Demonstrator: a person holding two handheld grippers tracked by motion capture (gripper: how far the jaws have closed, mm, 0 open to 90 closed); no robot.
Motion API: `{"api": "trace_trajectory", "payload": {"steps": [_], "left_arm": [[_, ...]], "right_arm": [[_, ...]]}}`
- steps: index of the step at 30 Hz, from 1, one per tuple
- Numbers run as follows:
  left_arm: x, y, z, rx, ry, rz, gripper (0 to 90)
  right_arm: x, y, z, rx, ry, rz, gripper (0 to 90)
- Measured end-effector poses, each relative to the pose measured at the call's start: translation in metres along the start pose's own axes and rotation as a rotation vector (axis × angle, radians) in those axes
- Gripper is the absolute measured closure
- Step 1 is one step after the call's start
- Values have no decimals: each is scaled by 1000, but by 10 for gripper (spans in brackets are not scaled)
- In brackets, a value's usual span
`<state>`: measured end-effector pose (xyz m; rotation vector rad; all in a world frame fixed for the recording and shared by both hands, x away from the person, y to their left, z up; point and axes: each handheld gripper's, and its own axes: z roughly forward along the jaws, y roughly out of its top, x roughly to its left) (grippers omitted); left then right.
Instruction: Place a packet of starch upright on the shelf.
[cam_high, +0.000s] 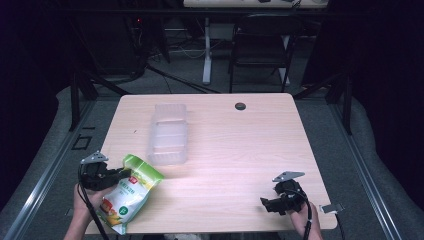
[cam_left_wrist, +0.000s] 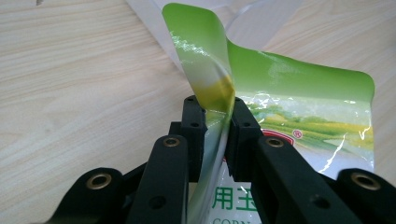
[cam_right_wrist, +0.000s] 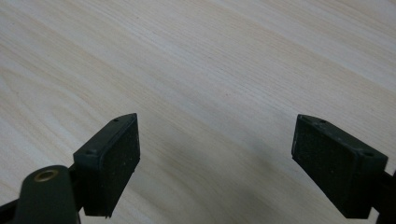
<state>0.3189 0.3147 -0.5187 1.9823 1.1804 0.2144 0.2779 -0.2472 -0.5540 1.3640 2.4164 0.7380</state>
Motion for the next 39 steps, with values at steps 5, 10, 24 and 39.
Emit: {"api": "trace_trajectory", "payload": {"steps": [5,10,24,39], "left_arm": [[3,-1,-12,-41,-31,-12,802],[6,-2,-18,-85,-58,-31,803],[7,2,-32,-185,-66,-40,806],[2,2,-58,-362,-65,20,828]], "right_arm": [[1,0,4,20,9,-8,151],[1,0,1,-1,9,-2,149],[0,0,4,21,1,-5,151],[-1,-1,1,14,0,2,149]]}}
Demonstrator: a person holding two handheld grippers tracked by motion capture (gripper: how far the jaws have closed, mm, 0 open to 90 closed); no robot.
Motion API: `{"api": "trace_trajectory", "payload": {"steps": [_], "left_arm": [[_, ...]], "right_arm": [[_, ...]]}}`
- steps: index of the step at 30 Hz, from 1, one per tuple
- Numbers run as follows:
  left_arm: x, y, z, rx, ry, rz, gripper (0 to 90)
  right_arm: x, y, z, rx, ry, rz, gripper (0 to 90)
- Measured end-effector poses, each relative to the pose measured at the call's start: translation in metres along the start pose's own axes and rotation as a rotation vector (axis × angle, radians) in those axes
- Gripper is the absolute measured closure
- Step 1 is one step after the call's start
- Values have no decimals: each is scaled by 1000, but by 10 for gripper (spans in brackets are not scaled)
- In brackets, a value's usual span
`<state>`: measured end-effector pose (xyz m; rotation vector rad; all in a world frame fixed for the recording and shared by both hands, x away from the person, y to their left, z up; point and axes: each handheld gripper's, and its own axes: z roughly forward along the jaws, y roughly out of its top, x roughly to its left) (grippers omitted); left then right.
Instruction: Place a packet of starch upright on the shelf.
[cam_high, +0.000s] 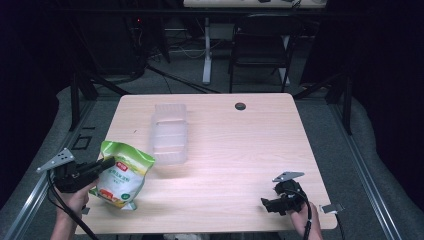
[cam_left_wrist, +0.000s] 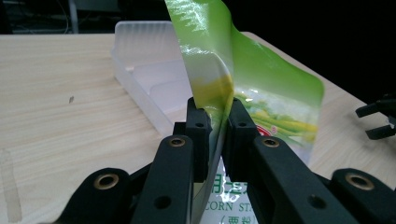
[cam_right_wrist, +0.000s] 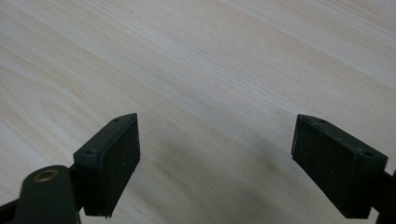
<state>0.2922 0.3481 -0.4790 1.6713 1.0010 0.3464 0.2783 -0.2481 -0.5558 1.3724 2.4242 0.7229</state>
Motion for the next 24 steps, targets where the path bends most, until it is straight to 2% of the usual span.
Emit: {"api": "trace_trajectory", "payload": {"steps": [7,10,14,18,24], "left_arm": [[-3,3,-1,-40,-26,11,834],[-6,5,-3,-50,-29,32,838],[-6,7,-3,-55,-26,35,844],[-8,10,-4,-53,-15,38,848],[-9,17,-11,-70,8,25,857]], "right_arm": [[0,0,1,6,0,-3,150],[0,0,1,2,-4,-2,150],[1,0,2,10,4,-5,151],[0,-1,0,4,-8,-1,149],[0,0,2,12,-3,-6,151]]}}
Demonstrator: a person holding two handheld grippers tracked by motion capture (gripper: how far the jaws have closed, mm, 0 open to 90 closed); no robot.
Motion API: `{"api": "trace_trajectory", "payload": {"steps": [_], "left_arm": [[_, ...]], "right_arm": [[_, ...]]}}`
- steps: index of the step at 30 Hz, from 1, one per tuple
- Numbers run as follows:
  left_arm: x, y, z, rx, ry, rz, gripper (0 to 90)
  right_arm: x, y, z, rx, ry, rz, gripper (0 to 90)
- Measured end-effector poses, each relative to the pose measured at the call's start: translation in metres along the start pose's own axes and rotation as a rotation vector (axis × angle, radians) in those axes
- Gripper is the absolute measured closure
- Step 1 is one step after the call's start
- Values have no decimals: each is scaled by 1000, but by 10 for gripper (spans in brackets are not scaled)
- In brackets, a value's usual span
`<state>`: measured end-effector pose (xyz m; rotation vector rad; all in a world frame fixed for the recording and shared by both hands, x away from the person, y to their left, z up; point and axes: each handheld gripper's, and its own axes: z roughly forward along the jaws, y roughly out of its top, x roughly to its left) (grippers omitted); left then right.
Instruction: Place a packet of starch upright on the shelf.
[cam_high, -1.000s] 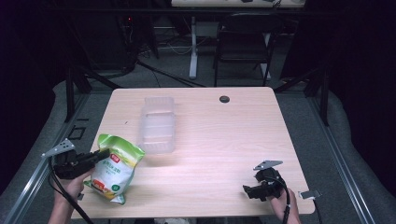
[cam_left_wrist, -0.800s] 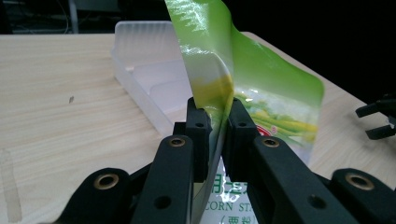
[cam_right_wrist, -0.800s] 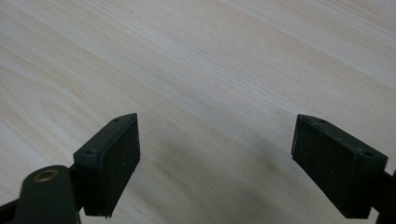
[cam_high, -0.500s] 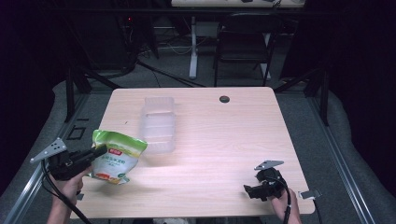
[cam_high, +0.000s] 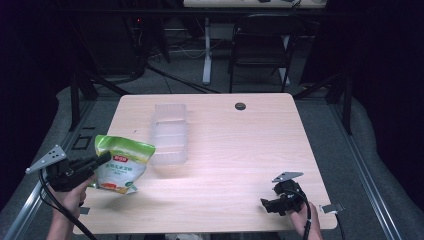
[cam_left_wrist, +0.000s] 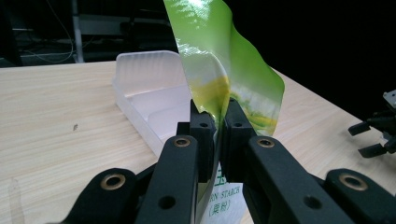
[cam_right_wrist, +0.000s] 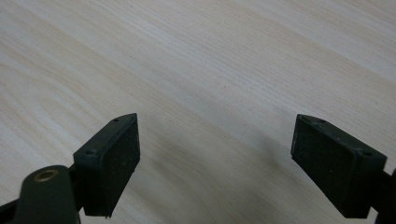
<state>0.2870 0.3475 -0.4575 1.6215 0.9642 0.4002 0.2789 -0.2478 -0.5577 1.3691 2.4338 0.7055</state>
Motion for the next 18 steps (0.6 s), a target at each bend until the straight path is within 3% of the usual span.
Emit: {"api": "trace_trajectory", "payload": {"steps": [4,18], "left_arm": [[-4,7,-2,3,21,4,861],[-11,17,-5,-1,28,8,870]], "right_arm": [[-1,0,-2,-12,0,10,149],[1,1,0,-8,4,1,150]]}}
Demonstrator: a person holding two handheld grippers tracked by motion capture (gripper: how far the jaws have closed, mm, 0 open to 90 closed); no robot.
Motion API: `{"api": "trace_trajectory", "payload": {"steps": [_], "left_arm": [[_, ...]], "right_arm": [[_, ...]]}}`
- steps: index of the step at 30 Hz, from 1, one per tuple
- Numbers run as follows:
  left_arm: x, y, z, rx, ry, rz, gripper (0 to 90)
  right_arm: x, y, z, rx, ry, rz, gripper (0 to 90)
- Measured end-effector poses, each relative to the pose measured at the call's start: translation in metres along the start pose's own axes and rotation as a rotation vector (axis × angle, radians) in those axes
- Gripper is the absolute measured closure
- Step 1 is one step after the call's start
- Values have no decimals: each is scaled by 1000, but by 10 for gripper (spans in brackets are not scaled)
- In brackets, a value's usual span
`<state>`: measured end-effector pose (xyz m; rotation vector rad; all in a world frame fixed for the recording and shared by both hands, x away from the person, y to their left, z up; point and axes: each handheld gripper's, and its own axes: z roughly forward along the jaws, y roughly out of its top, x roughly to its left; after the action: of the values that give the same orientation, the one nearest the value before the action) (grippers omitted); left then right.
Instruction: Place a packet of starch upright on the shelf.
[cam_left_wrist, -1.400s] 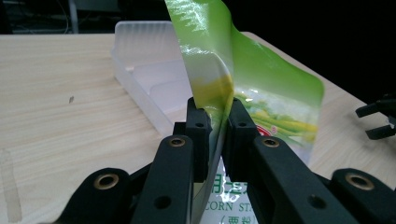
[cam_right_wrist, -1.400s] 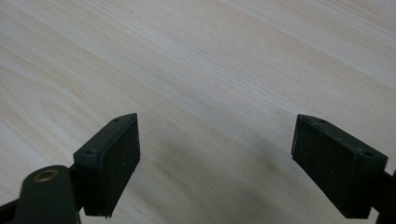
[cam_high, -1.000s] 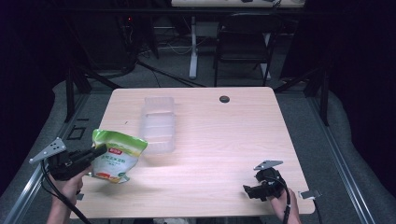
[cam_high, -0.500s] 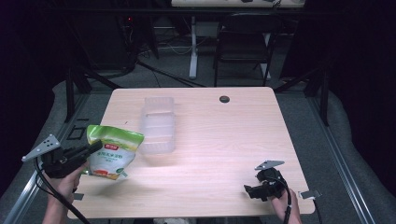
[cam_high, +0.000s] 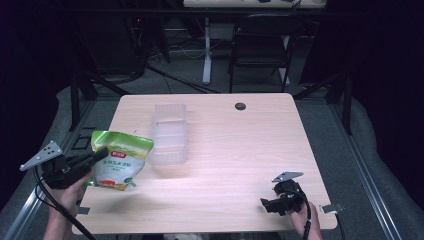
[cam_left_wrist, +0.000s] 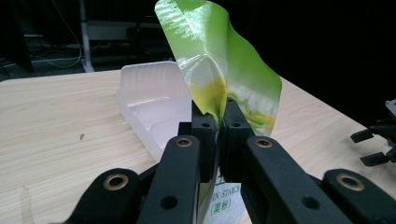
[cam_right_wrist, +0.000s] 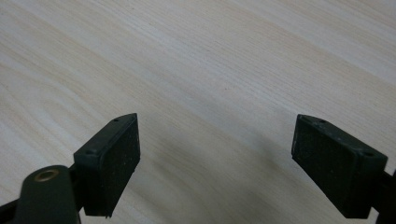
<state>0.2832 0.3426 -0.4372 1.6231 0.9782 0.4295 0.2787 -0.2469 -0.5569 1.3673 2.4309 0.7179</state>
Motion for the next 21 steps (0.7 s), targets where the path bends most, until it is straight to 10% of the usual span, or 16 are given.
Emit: {"api": "trace_trajectory", "payload": {"steps": [21], "left_arm": [[3,25,19,-31,91,-55,874]], "right_arm": [[0,-1,0,0,0,3,150]]}}
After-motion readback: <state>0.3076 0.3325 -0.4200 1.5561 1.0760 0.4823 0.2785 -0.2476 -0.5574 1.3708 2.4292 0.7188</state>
